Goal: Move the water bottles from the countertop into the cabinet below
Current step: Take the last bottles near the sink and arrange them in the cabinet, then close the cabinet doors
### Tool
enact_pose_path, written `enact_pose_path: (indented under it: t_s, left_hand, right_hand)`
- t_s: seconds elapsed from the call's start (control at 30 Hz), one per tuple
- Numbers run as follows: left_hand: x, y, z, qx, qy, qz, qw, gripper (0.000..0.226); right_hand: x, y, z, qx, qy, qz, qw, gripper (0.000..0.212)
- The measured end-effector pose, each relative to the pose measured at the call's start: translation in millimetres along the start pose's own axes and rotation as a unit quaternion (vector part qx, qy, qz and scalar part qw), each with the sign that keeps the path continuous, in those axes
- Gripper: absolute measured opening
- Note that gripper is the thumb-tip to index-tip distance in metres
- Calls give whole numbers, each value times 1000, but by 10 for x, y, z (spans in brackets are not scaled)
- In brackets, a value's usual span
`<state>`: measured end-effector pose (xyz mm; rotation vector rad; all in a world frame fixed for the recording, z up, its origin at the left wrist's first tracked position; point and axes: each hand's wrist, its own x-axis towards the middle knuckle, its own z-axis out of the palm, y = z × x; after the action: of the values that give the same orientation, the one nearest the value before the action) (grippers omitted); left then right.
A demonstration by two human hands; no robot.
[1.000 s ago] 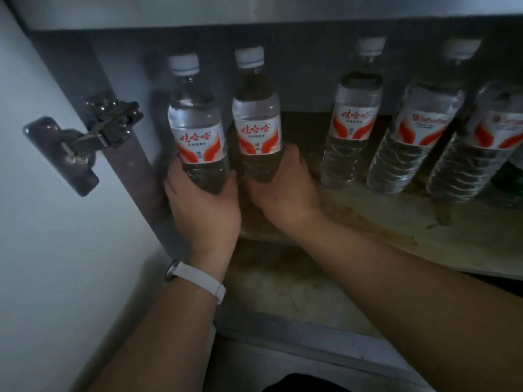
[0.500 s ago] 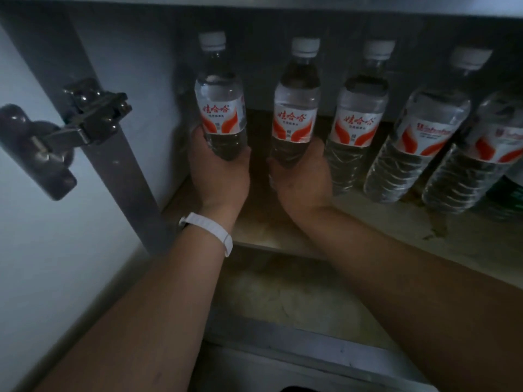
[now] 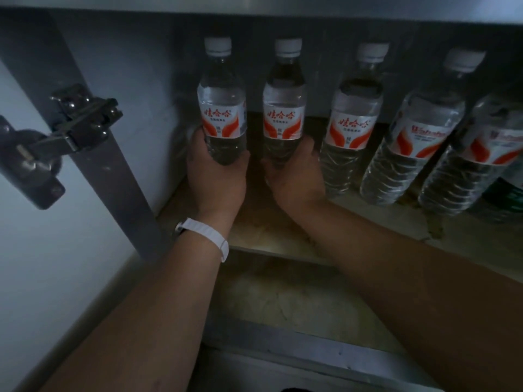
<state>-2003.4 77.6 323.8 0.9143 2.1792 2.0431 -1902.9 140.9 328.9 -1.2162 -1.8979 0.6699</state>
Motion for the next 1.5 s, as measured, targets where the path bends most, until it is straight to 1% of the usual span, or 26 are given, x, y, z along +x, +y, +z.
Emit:
enact_pose_path:
  t_s: [0.13, 0.23, 0.33, 0.4, 0.47, 0.53, 0.6, 0.7, 0.8, 0.87, 0.97, 1.03, 1.1, 1.17, 1.27, 1.33, 1.5]
  left_hand:
    - [-31, 19, -47, -3, -14, 6, 1000, 58]
    - [-48, 19, -55, -1, -34, 14, 999, 59]
    - [-40, 42, -51, 8, -48, 9, 999, 64]
    - [-88, 75, -72, 28, -52, 20, 998, 69]
    - [-192, 102, -109, 52, -58, 36, 996, 64]
    - [-343, 126, -159, 96, -73, 39, 992, 56]
    - [-539, 134, -227, 155, -93, 52, 982, 54]
    - [-819, 159, -331, 222, -123, 158, 954, 49]
    - [-989, 167, -321, 294, -161, 269, 903, 46]
    - [-1064, 206, -255, 321, -206, 308, 871, 49]
    - [-1213, 319, -124, 332, -265, 341, 839, 54]
    - [-1331, 413, -62, 338, -289, 363, 819, 54]
    - [-1461, 552, -39, 335, -303, 372, 811, 52]
    - [-1561, 739, -48, 334, -334, 361, 804, 51]
    - [-1695, 1128, -131, 348, -387, 343, 782, 51]
    - [-1791, 1380, -212, 363, -400, 339, 770, 51]
    - [-2102, 2018, -548, 402, -446, 329, 729, 50]
  right_hand:
    - [-40, 5, -20, 15, -8, -8, 1000, 68]
    - [-120, 20, -54, 68, -28, -19, 997, 73]
    - [-197, 22, -124, 118, -51, -29, 991, 73]
    - [-258, 5, -235, 129, -77, -45, 988, 69]
    - [-328, -6, -399, 117, -115, -63, 985, 60]
    - [-424, 32, -606, 92, -164, -59, 980, 50]
    - [-515, 134, -810, 53, -184, -58, 980, 48]
    - [-621, 306, -1098, -28, -154, -83, 984, 49]
    - [-681, 503, -1337, -102, -138, -123, 977, 51]
    - [-714, 634, -1498, -160, -132, -145, 968, 53]
    - [-787, 831, -1720, -223, -118, -165, 953, 55]
    - [-854, 920, -1877, -244, -105, -175, 948, 56]
    - [-904, 940, -2082, -257, -115, -163, 946, 56]
    - [-930, 892, -2310, -270, -140, -147, 941, 55]
    - [-1022, 735, -2710, -253, -175, -113, 945, 53]
    - [-1132, 639, -2951, -247, -193, -98, 945, 51]
    - [-1410, 247, -3548, -268, -264, -55, 925, 52]
